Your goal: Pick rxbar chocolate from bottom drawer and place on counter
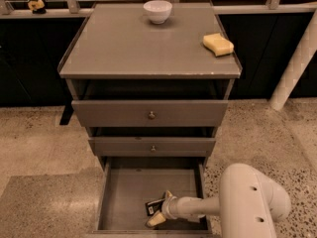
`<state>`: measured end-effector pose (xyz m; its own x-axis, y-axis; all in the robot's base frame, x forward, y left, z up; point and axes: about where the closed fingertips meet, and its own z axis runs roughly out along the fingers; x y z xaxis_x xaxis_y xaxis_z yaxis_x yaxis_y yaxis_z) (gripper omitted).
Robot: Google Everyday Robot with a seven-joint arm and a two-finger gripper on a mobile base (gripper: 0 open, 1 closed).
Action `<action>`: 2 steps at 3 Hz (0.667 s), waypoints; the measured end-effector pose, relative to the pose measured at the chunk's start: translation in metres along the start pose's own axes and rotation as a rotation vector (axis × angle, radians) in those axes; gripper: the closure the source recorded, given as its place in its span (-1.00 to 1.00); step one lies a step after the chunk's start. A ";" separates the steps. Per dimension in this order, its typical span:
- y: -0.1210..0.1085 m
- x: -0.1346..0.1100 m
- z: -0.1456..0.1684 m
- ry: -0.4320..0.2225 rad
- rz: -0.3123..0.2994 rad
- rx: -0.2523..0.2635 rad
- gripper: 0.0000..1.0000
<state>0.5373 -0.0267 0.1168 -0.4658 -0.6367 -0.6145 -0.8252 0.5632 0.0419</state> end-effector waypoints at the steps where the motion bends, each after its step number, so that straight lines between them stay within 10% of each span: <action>1: 0.000 0.011 0.025 0.062 0.002 0.004 -1.00; 2: 0.000 0.011 0.025 0.062 0.002 0.003 -1.00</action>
Offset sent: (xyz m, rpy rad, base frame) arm 0.0028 0.0017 -0.0218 -0.0402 0.0275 -0.0127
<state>0.5402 -0.0203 0.0904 -0.4863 -0.6672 -0.5643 -0.8233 0.5662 0.0402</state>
